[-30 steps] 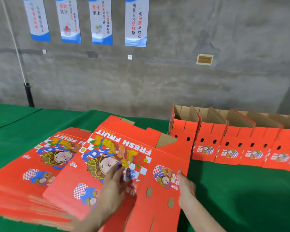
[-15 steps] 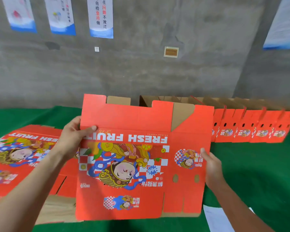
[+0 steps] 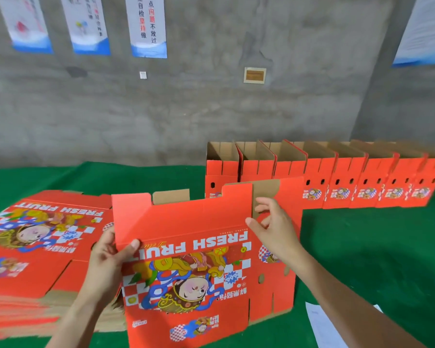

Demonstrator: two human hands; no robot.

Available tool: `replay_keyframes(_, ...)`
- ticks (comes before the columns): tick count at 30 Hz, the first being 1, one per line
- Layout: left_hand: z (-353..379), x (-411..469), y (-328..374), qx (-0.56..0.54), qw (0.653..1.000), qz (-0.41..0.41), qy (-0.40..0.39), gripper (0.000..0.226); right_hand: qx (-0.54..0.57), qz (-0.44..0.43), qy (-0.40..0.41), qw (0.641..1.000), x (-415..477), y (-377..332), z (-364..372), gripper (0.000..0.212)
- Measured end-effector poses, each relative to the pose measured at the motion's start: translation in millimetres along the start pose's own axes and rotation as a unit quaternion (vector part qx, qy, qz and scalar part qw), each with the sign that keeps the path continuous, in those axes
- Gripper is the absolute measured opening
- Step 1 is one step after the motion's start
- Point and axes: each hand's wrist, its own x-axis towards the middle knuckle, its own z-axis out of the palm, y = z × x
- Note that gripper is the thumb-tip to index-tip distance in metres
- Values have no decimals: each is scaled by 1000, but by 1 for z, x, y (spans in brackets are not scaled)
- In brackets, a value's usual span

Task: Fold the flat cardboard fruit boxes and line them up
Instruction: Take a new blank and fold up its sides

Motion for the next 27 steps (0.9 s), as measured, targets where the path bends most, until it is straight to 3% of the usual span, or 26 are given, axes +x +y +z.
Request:
replay_keyframes(3, -5, -6, 1, -7, 1000, 0, -14, 33, -15, 29, -91, 995, 5, 0, 6, 45)
replay_keyframes(8, -1, 1, 5, 11, 999, 36, 8, 45, -114, -22, -104, 988, 9, -1, -5, 26)
replay_keyframes(13, 6, 19, 13, 2, 999, 31, -15, 52, -66, 30, -225, 972, 9, -9, -22, 21)
replay_keyframes(19, 0, 31, 23, 25, 993, -43, -103, 31, -106, 50, -247, 962, 6, -15, -32, 53)
replay_keyframes(22, 2, 32, 28, 26, 989, -68, -130, 20, -113, 55, -234, 964, 4, -13, -38, 56)
replay_keyframes(24, 10, 30, 31, -3, 985, -97, -143, 30, -113, 54, -232, 965, 2, -12, -41, 52)
replay_keyframes(27, 16, 34, 40, -19, 960, -214, -178, 73, -112, 53, -222, 967, -1, -10, -45, 42)
